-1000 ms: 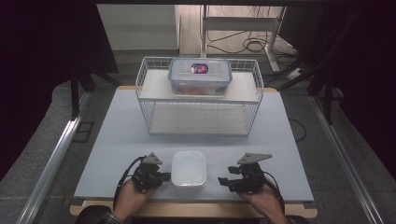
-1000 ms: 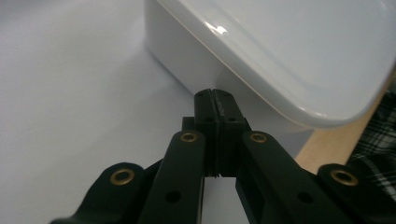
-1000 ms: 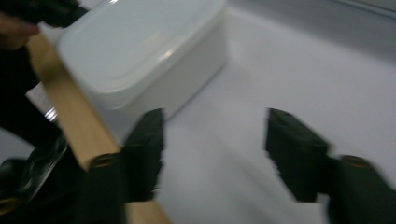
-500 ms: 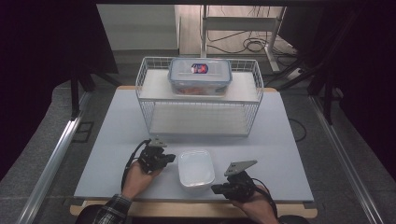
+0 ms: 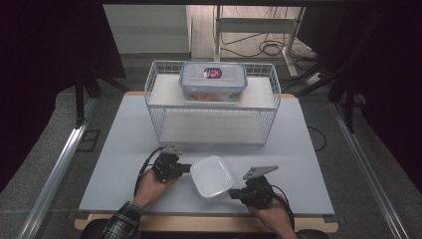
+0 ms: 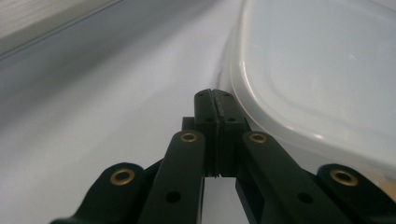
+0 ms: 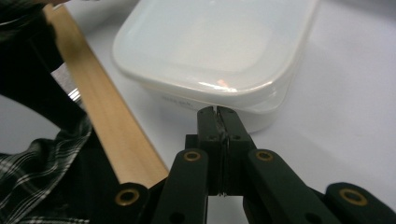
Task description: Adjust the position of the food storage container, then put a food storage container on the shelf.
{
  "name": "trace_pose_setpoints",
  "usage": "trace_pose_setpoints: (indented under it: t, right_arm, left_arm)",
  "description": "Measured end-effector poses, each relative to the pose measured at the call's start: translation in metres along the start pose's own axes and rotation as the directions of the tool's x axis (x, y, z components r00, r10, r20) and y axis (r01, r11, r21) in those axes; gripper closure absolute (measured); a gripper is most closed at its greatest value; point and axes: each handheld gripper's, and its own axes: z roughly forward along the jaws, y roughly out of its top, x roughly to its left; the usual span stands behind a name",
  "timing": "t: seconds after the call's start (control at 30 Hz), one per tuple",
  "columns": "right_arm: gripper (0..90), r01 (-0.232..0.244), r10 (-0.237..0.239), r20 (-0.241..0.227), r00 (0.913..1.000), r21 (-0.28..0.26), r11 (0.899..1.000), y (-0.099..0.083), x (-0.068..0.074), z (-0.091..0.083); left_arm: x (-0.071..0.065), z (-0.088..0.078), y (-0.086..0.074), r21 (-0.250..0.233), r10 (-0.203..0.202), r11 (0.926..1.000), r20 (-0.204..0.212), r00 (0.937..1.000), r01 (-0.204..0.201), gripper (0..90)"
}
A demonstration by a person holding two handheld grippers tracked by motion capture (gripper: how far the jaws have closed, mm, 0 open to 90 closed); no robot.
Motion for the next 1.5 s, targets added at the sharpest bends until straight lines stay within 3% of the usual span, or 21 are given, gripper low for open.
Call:
trace_pose_setpoints:
  t: [0.2, 0.3, 0.37, 0.47, 0.53, 0.7, 0.8, 0.97, 1.03, 1.1, 1.17, 1.33, 1.5]
  right_arm:
    - [87.3, -0.026, 0.027, 0.049, 0.9984, -0.012, 1.000, 0.001, -0.012, -0.004]
    - [86.7, -0.064, 0.065, 0.066, 0.9957, -0.019, 0.998, 0.003, -0.021, -0.005]
    - [86.7, -0.081, 0.082, 0.069, 0.9942, -0.025, 0.996, 0.004, -0.027, -0.004]
    - [86.6, -0.101, 0.103, 0.056, 0.9932, -0.039, 0.994, 0.009, -0.032, -0.002]
    - [86.6, -0.105, 0.107, 0.054, 0.9927, -0.040, 0.994, 0.010, -0.033, -0.001]
    - [86.7, -0.109, 0.112, 0.078, 0.9906, -0.040, 0.993, 0.016, -0.040, 0.003]
    - [86.7, -0.128, 0.131, 0.082, 0.9880, -0.039, 0.991, 0.021, -0.048, 0.005]
    - [86.2, -0.131, 0.134, 0.090, 0.9868, -0.040, 0.991, 0.026, -0.056, 0.008]
    - [84.2, -0.125, 0.128, 0.092, 0.9875, -0.042, 0.991, 0.026, -0.056, 0.008]
    - [81.0, -0.107, 0.112, 0.109, 0.9878, -0.048, 0.993, 0.024, -0.055, 0.006]
    - [75.3, -0.105, 0.113, 0.119, 0.9864, -0.068, 0.992, 0.023, -0.055, 0.000]
    - [56.9, -0.098, 0.104, 0.101, 0.9894, -0.058, 0.993, 0.015, -0.055, -0.005]
    - [46.3, -0.093, 0.099, 0.106, 0.9894, -0.067, 0.993, 0.013, -0.054, -0.010]
  left_arm:
    - [-0.012, -0.008, -0.010, 0.018, -0.011, 0.9998, 0.036, 0.9993, 0.011, 89.8]
    - [-0.009, -0.009, -0.005, 0.007, -0.019, 0.9998, -0.019, 0.9996, 0.019, 89.4]
    - [-0.006, -0.006, -0.002, 0.002, -0.042, 0.9991, -0.019, 0.9989, 0.043, 89.3]
    - [-0.012, -0.004, -0.004, 0.023, -0.031, 0.9992, -0.004, 0.9995, 0.032, 89.5]
    - [-0.016, -0.005, -0.006, 0.030, -0.036, 0.9989, -0.022, 0.9991, 0.037, 89.3]
    - [-0.025, -0.010, -0.010, 0.025, -0.049, 0.9985, -0.014, 0.9987, 0.049, 89.3]
    - [-0.030, -0.010, -0.014, 0.028, -0.064, 0.9976, 0.019, 0.9978, 0.064, 87.9]
    - [-0.038, -0.010, -0.017, 0.038, -0.046, 0.9983, 0.033, 0.9984, 0.044, 85.3]
    - [-0.035, -0.011, -0.018, 0.035, -0.045, 0.9984, 0.013, 0.9989, 0.044, 81.0]
    - [-0.031, -0.013, -0.019, 0.023, -0.050, 0.9984, -0.036, 0.9981, 0.051, 72.9]
    - [-0.025, -0.016, -0.020, -0.003, -0.074, 0.9973, -0.037, 0.9966, 0.074, 58.4]
    - [-0.021, -0.019, -0.019, -0.051, -0.070, 0.9965, -0.056, 0.9960, 0.067, 25.7]
    - [-0.016, -0.022, -0.019, -0.083, -0.078, 0.9938, -0.044, 0.9960, 0.074, 16.5]
